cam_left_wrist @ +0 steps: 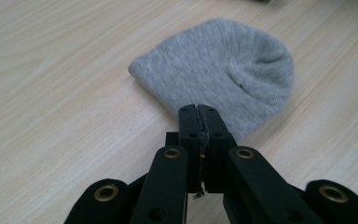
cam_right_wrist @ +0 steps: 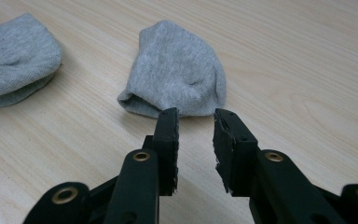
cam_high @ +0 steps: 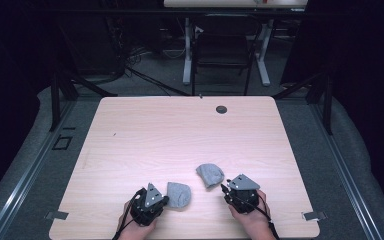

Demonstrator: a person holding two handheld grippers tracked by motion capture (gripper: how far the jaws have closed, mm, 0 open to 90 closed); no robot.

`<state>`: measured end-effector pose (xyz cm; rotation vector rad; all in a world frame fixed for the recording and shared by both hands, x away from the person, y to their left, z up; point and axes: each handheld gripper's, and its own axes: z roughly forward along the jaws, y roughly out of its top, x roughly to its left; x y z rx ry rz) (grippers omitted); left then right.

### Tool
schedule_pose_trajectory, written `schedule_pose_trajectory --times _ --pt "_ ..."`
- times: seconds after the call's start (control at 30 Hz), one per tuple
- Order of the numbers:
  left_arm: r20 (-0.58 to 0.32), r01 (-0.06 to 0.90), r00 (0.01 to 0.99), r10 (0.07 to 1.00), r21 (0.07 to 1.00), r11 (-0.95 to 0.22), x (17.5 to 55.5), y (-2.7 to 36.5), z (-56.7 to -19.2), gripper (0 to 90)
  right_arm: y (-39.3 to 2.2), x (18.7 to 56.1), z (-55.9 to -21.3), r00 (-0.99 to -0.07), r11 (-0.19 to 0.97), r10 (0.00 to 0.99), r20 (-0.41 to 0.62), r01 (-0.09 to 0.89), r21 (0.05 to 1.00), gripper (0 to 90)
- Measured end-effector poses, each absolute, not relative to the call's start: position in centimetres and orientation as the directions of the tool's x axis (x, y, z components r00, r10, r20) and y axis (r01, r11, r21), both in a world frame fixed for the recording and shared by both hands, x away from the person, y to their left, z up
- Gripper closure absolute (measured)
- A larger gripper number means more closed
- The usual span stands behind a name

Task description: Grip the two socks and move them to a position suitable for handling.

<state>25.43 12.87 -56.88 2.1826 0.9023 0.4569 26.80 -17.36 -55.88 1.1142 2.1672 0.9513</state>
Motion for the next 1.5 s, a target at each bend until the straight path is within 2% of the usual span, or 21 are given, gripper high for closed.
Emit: schedule_pose_trajectory --times 0.23,0.77,0.83,1.03,1.13,1.33,1.5 --pt "0.039 0.459 0.681 0.732 0.755 -0.467 26.6 12.6 -56.6 88.5 -17.3 26.8 -55.9 -0.522 0.401 0.845 -0.120 0.469 0.786 70.3" --pt "0.066 0.446 0.710 0.701 0.728 -0.520 26.0 11.1 -57.9 89.1 -17.3 26.8 -55.8 -0.527 0.408 0.840 -0.127 0.461 0.788 70.6" --pt "0.064 0.443 0.716 0.695 0.727 -0.524 25.6 10.9 -57.9 89.2 -17.2 27.1 -55.6 -0.536 0.388 0.839 -0.095 0.467 0.795 75.6" --pt "0.062 0.428 0.736 0.675 0.729 -0.534 24.6 10.2 -57.9 89.4 -16.8 28.2 -54.7 -0.569 0.407 0.817 -0.088 0.462 0.788 85.3" --pt "0.051 0.429 0.742 0.668 0.730 -0.532 24.5 10.0 -57.9 89.3 -16.6 28.7 -54.7 -0.573 0.397 0.817 -0.071 0.469 0.789 85.9" --pt "0.032 0.433 0.753 0.658 0.729 -0.530 24.0 9.5 -57.9 89.3 -15.2 30.4 -55.3 -0.584 0.445 0.805 -0.110 0.469 0.763 86.0" --pt "0.023 0.428 0.765 0.644 0.730 -0.534 23.6 9.1 -57.9 89.3 -14.3 31.6 -56.3 -0.588 0.456 0.803 -0.092 0.509 0.730 85.2"
